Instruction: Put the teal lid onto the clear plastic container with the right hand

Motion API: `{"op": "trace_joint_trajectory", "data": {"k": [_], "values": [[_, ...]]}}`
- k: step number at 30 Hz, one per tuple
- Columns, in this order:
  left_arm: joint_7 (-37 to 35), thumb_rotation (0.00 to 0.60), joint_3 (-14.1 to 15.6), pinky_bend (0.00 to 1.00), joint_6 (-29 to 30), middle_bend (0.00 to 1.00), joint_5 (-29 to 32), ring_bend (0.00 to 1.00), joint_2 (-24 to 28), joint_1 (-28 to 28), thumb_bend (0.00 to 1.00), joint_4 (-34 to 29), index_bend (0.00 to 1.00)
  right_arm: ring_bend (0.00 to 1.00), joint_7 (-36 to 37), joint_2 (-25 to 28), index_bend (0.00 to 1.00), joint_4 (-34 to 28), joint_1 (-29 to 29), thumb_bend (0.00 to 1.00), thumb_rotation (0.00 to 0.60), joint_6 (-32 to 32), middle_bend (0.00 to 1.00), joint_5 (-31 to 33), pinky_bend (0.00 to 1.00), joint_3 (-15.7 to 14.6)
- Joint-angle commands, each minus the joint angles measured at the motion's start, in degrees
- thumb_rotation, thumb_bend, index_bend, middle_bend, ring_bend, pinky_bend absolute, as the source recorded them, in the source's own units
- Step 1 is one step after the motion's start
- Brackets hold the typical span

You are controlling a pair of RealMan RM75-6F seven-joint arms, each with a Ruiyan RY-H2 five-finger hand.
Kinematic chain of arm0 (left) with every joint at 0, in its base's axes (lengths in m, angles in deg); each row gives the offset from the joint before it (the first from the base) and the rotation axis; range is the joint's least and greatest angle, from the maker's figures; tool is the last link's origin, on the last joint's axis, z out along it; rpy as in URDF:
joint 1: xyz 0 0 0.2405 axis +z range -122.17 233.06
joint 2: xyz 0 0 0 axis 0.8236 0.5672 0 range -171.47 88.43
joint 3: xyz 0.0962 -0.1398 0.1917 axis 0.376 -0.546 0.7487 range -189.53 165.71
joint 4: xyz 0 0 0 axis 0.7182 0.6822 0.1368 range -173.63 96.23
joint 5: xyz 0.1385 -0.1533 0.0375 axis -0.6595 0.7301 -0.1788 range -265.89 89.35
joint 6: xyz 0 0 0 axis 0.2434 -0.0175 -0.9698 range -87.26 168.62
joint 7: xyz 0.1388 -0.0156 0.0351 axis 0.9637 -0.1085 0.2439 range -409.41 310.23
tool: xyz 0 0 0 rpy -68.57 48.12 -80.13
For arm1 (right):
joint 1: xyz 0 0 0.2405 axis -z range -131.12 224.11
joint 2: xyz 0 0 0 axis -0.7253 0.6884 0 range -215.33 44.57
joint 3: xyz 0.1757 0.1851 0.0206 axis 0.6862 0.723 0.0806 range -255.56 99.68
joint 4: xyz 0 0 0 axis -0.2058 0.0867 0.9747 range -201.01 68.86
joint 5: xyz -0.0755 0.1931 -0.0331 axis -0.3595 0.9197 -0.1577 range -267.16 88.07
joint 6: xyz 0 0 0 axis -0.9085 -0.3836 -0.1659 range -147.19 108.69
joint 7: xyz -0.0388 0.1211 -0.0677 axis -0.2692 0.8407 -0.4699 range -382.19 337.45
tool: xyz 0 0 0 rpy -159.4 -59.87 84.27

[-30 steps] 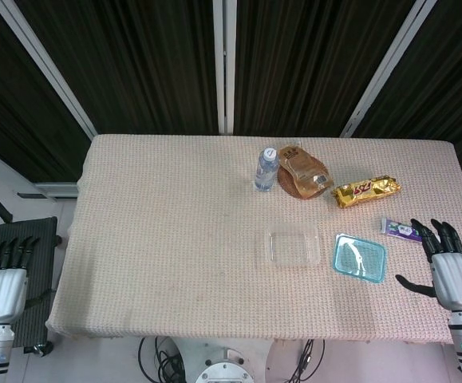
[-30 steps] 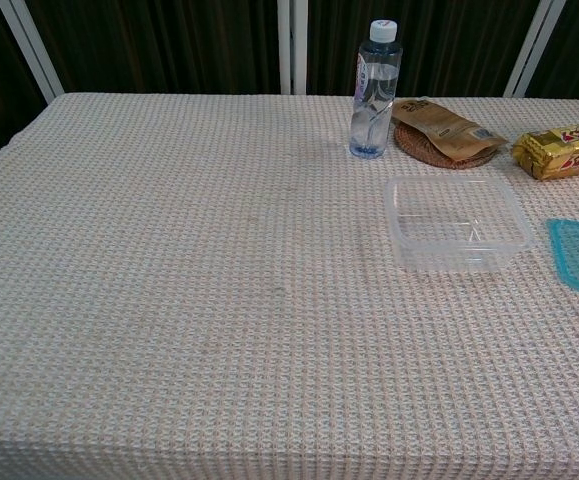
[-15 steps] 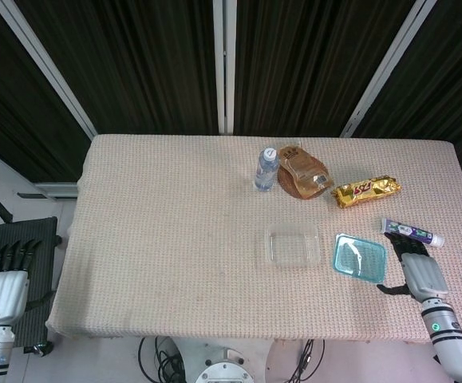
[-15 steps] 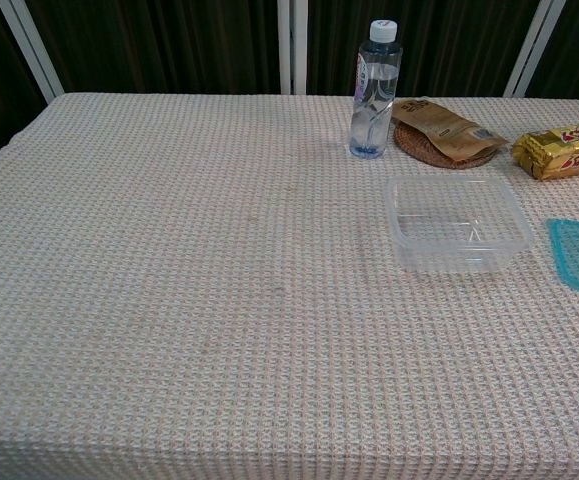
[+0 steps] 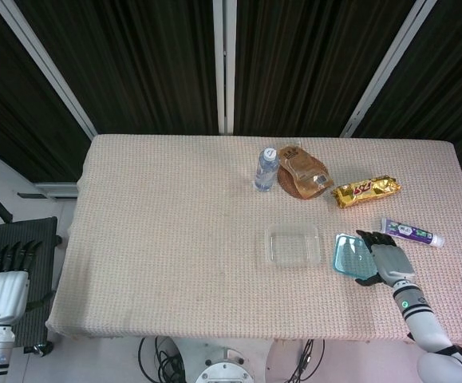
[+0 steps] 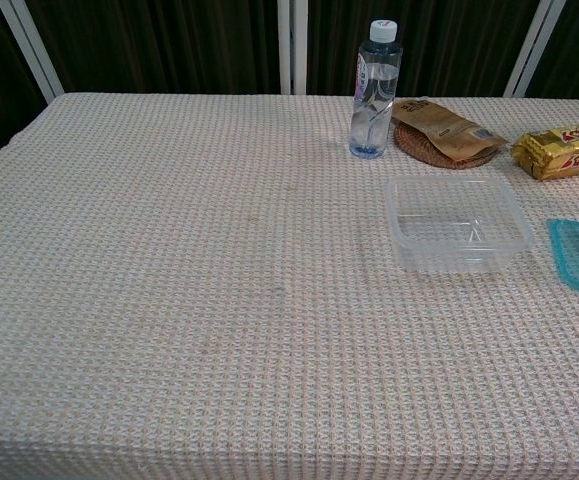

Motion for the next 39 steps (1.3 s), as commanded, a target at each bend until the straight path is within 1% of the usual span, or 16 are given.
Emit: {"op": "trace_joint_trajectory", "data": {"k": [1,9,16,22,28,30,33,36,39], "values": [[-0.19,0.600,0.06,0.02,-0.11,0.07,-0.01,0.01,-0.09,-0.02,0.02,0.14,0.09,0.00,-0.30,-0.42,0.00,0.38,-0.36,0.00,0.600,0.36,0.11,0.44,0.00,-0.22],[-0.63,0.600,0.04,0.02,0.09,0.07,0.07,0.01,-0.26,0.16,0.02,0.54,0.09,0.00,0.49,-1.28,0.00,1.78,-0.77,0.00,0.600,0.69,0.15,1.11,0.00,-0.44],[-0.61,0.600,0.02,0.02,-0.04,0.07,0.02,0.01,-0.29,0.06,0.02,0.66,0.09,0.00,1.37,-1.54,0.00,2.47,-0.81,0.00,0.600,0.55,0.15,0.80,0.00,-0.73],[-0.45,0.600,0.04,0.02,-0.28,0.07,0.16,0.01,-0.33,0.01,0.02,0.69,0.09,0.00,1.39,-2.28,0.00,3.23,-0.35,0.01,0.600,-1.85,0.21,-0.01,0.00,-0.54],[-0.30,0.600,0.06,0.02,-0.35,0.07,0.20,0.01,-0.30,0.00,0.02,0.60,0.09,0.00,1.40,-1.43,0.01,2.50,0.02,0.03,0.600,-3.47,0.24,-1.45,0.00,-0.61],[-0.23,0.600,0.10,0.02,-0.37,0.07,0.22,0.01,-0.25,0.01,0.02,0.52,0.09,0.00,1.69,-0.49,0.01,1.57,0.15,0.03,0.600,-3.86,0.24,-2.33,0.00,-0.70],[-0.14,0.600,0.10,0.02,-0.38,0.07,0.27,0.01,-0.05,0.03,0.02,0.34,0.09,0.00,2.77,2.67,0.01,-1.57,0.26,0.03,0.600,-4.72,0.24,-4.97,0.00,-0.65],[0.03,0.600,0.06,0.02,-0.33,0.07,0.08,0.01,0.20,-0.06,0.02,0.09,0.09,0.00,3.49,7.54,0.01,-6.39,-0.28,0.03,0.600,-5.00,0.25,-8.40,0.00,-0.43],[0.27,0.600,0.04,0.02,-0.21,0.07,-0.18,0.01,0.26,-0.15,0.02,-0.12,0.09,0.00,1.74,12.03,0.01,-11.76,-1.86,0.03,0.600,-4.92,0.25,-10.67,0.00,0.50]]}}
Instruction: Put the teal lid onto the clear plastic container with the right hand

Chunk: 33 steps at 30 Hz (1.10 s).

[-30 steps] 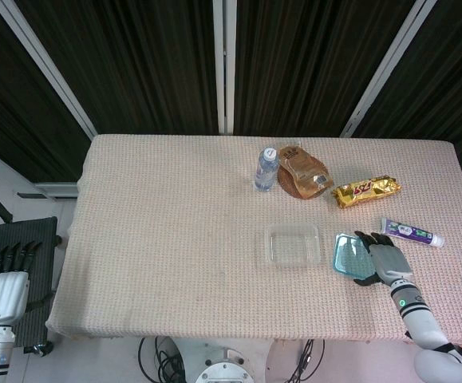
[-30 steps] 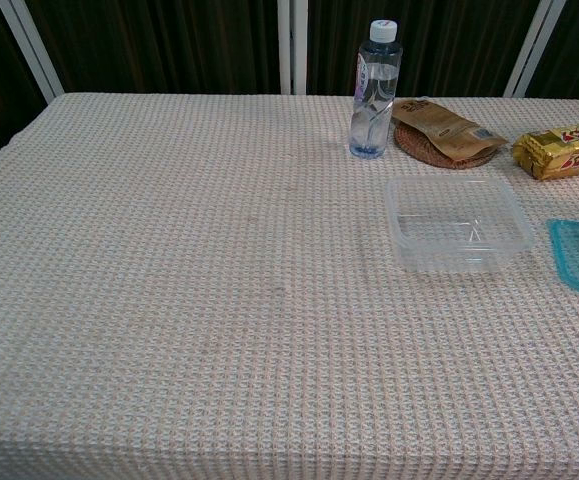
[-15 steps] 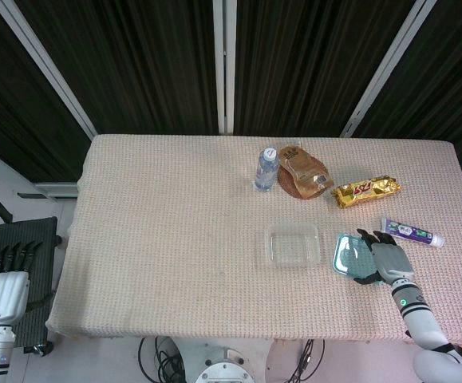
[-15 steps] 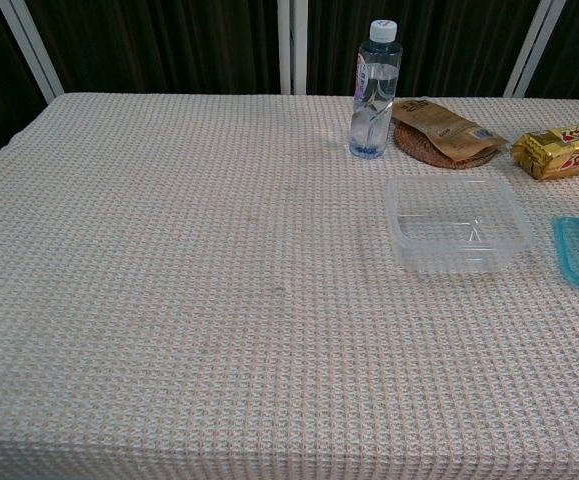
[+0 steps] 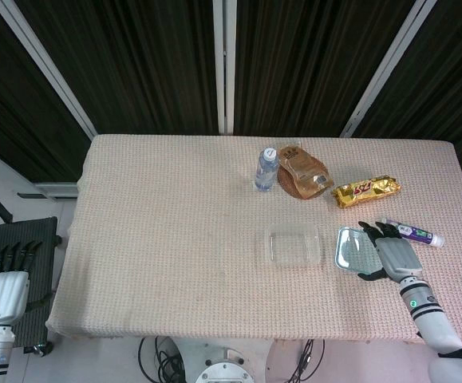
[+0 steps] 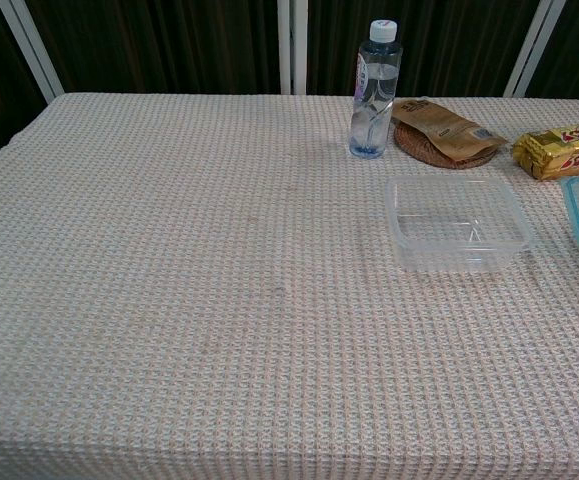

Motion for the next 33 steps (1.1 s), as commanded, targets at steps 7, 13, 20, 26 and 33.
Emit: {"op": "trace_joint_trajectory", "data": {"k": [7,13,20,26,33], "values": [[0.50,0.600,0.06,0.02,0.04,0.07,-0.18,0.01,-0.25,-0.08,0.02,-0.23,0.09,0.00,-15.38,7.74,0.01,-15.83,-10.79,0.03,0.600,6.22,0.25,3.31,0.00,3.64],[-0.27,0.600,0.07,0.02,-0.07,0.07,0.14,0.01,-0.59,0.04,0.02,0.43,0.09,0.00,-25.99,0.62,0.01,-16.76,-19.40,0.03,0.600,8.66,0.25,15.16,0.00,3.85],[-1.84,0.600,0.31,0.02,-0.56,0.07,0.49,0.01,-0.81,0.23,0.02,1.75,0.09,0.00,-30.31,-6.25,0.01,-12.50,-23.54,0.03,0.600,6.46,0.25,23.32,0.00,1.25],[-2.60,0.600,0.22,0.02,-0.81,0.07,0.53,0.01,-1.15,0.11,0.02,2.51,0.09,0.00,-29.18,-8.94,0.01,-10.06,-23.43,0.03,0.600,3.92,0.24,24.56,0.00,-0.08],[-3.16,0.600,0.04,0.02,-1.17,0.07,0.61,0.01,-1.15,-0.15,0.02,2.87,0.09,0.00,-25.97,-10.20,0.01,-9.07,-22.85,0.03,0.600,2.69,0.24,23.43,0.00,-0.18]]}}
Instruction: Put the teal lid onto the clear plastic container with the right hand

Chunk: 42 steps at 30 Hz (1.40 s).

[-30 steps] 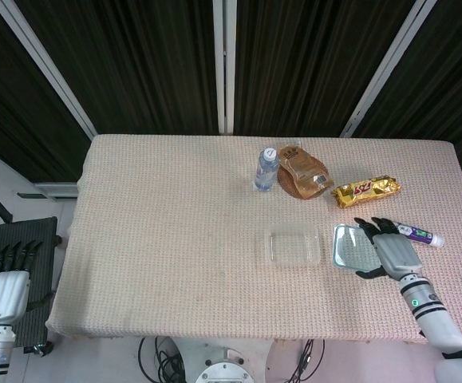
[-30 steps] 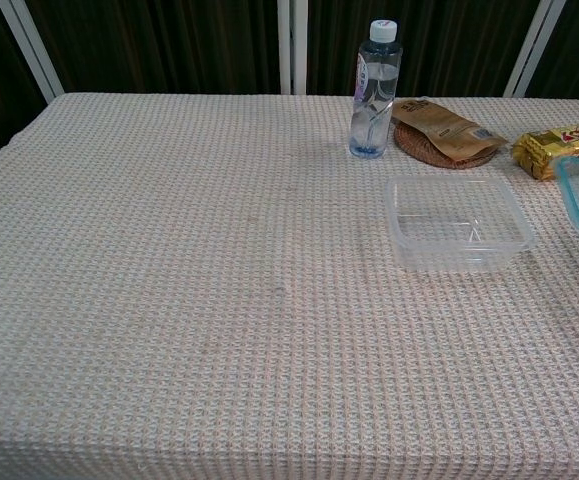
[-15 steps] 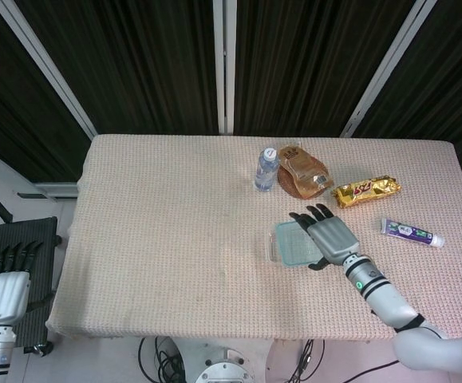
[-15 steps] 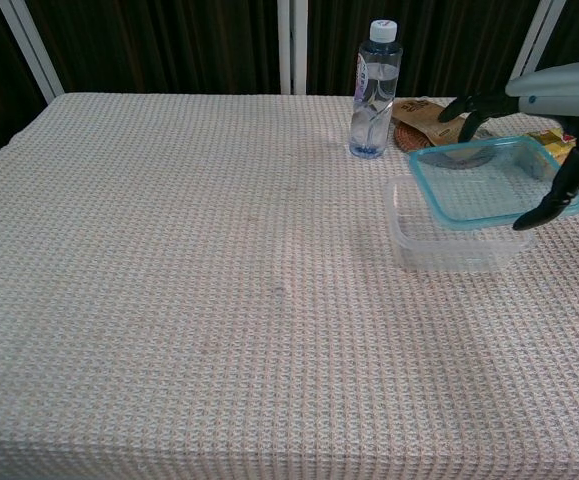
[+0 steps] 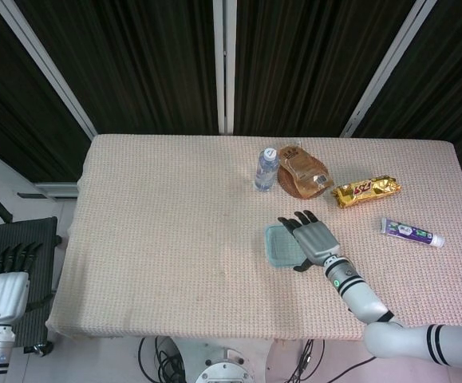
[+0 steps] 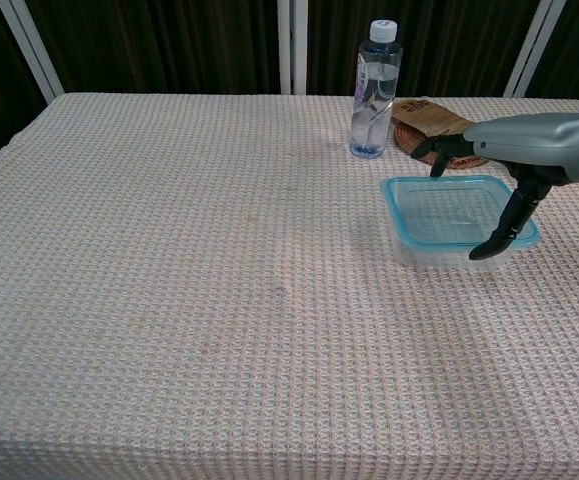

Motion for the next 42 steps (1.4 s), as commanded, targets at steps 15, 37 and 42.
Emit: {"op": "trace_joint_trajectory", "data": {"k": [15,37,42], "values": [[-1.57,0.600,-0.07,0.02,-0.81,0.07,-0.03,0.01,-0.40,-0.46,0.02,1.55,0.09,0.00,4.68,-1.16,0.02,0.30,1.81,0.03,0.600,-3.49,0.23,-1.39,0.00,0.03],[-2.84,0.600,0.09,0.02,-0.86,0.07,-0.28,0.01,-0.87,-0.47,0.02,2.99,0.09,0.00,7.86,-2.41,0.02,1.35,3.25,0.03,0.600,-4.63,0.23,-1.97,0.00,0.16],[-2.94,0.600,0.19,0.02,-0.87,0.07,-0.27,0.01,-0.93,-0.39,0.02,3.12,0.09,0.00,7.69,-2.98,0.01,1.65,3.04,0.03,0.600,-4.47,0.23,-2.00,0.00,0.31]]}}
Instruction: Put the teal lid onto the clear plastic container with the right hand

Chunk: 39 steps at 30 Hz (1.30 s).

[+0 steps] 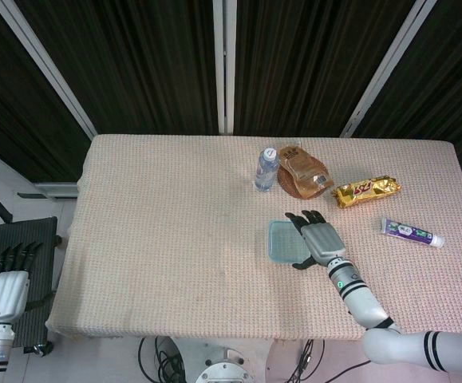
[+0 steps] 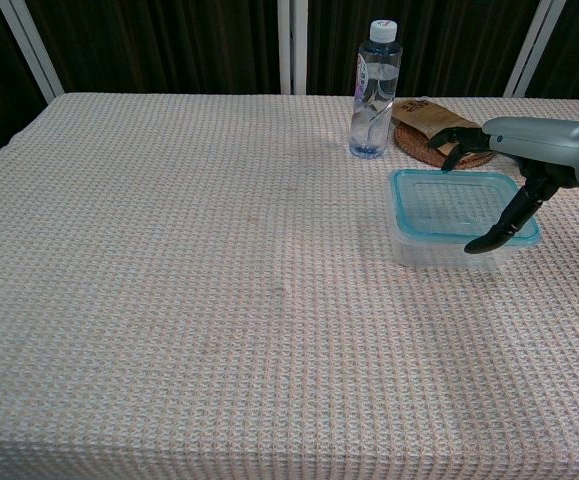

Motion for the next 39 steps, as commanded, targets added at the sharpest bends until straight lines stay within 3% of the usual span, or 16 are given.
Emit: {"op": "trace_joint_trajectory", "data": {"k": [1,14,23,28,30,33,37,39], "values": [[-0.16,0.600,0.04,0.02,0.04,0.07,0.05,0.01,-0.06,0.09,0.02,0.10,0.09,0.00,-0.37,-0.35,0.01,0.22,-0.26,0.03,0.600,0.25,0.23,0.25,0.00,0.02],[-1.05,0.600,0.21,0.02,-0.10,0.07,0.02,0.01,-0.75,0.23,0.02,1.24,0.09,0.00,-0.61,-1.42,0.00,1.54,0.06,0.03,0.600,0.23,0.21,0.79,0.00,-0.53],[-1.28,0.600,0.24,0.02,0.04,0.07,0.10,0.01,-0.91,0.42,0.02,1.48,0.09,0.00,0.59,-1.83,0.00,1.25,0.67,0.00,0.600,-0.15,0.02,-2.83,0.00,-0.59],[-1.17,0.600,0.28,0.02,-0.02,0.07,0.14,0.01,-1.08,0.45,0.02,1.63,0.09,0.00,-0.42,-1.34,0.00,-0.02,1.32,0.00,0.600,-1.72,0.00,-4.39,0.00,-1.14],[-1.22,0.600,0.27,0.02,0.08,0.07,0.12,0.01,-1.04,0.51,0.02,1.61,0.09,0.00,-0.88,-0.91,0.00,-0.98,2.05,0.00,0.600,-3.45,0.00,-6.34,0.00,-1.61],[-1.30,0.600,0.22,0.02,0.26,0.07,0.24,0.01,-0.95,0.66,0.02,1.55,0.09,0.00,-0.97,0.61,0.00,-3.79,4.34,0.00,0.600,-7.44,0.01,-14.21,0.00,-3.87],[-0.89,0.600,0.19,0.02,0.17,0.07,0.12,0.01,-0.93,0.52,0.02,1.30,0.09,0.00,0.06,3.04,0.00,-6.05,7.45,0.00,0.600,-10.34,0.13,-26.03,0.00,-8.74],[-0.64,0.600,0.17,0.02,0.13,0.07,-0.06,0.01,-1.01,0.37,0.02,1.19,0.09,0.00,0.68,3.50,0.00,-5.93,8.19,0.00,0.600,-10.20,0.16,-28.67,0.00,-10.11]]}}
